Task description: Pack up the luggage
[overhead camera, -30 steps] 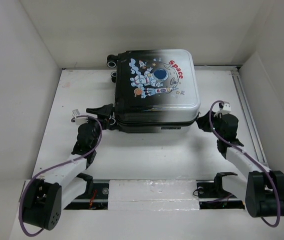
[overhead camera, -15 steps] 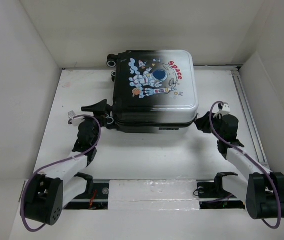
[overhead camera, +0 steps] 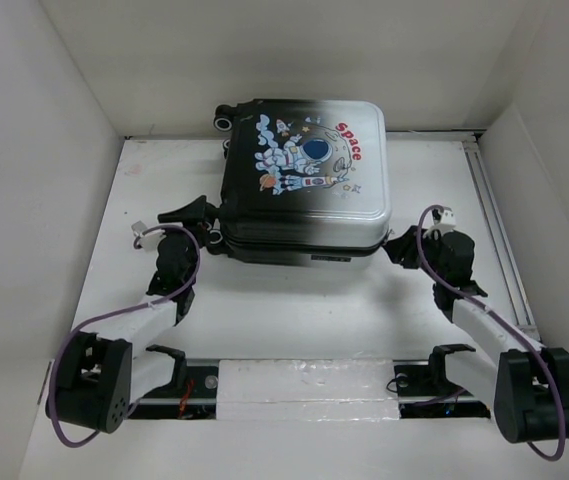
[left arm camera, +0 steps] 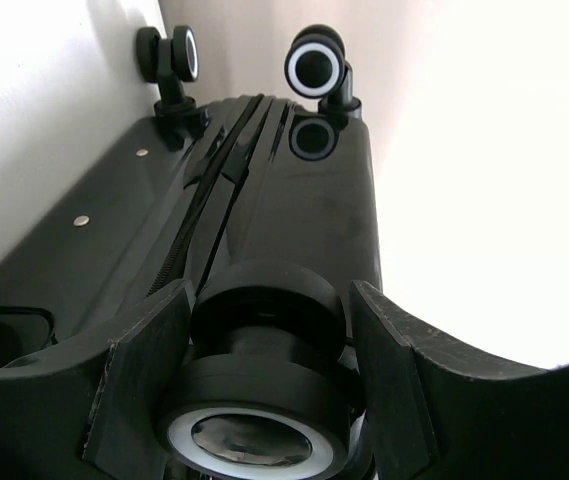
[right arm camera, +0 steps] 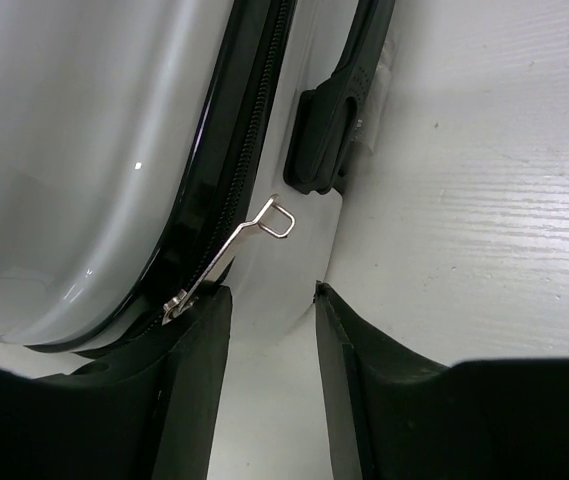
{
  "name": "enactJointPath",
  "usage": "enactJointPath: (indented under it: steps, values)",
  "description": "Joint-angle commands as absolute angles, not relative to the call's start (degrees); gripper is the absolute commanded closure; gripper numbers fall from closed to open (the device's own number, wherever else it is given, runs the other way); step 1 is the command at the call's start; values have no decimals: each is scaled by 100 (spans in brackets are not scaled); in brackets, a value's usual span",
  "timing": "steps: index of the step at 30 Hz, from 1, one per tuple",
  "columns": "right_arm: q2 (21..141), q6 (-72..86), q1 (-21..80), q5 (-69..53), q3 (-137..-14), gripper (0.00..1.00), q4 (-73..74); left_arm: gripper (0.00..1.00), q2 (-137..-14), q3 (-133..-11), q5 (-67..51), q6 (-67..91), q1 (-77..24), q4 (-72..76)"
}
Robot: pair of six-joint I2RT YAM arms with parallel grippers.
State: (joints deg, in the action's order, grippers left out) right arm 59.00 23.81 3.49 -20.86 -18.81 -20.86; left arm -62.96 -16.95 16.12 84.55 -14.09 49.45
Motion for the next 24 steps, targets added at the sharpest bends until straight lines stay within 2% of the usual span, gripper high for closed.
enactJointPath:
  steps: [1,2,3,16,19,24]
  values:
    - [5616,2549,536,-2672,-1942,54,-2654,92,-6407,-2048,1582,8358,-1415,5352]
    - [5616,2497,536,-2672,-1942,52,-2585,98,-6459,-2126,1512,8297,-1415,5353]
    - [5616,2496,536,-2724,-1942,52,-2584,100,-6460,-2127,1425,8166,-1354,5353]
    - [5887,1830,536,-3049,-2250,43,-2715,100,-6319,-2725,1064,7137,-906,4878]
    - [6160,1775,536,-3865,-2312,43,-3154,100,-6434,-2655,695,7137,-730,5009]
    - [6722,1442,659,-4349,-2531,43,-3568,100,-6609,-2532,291,7206,-729,5273]
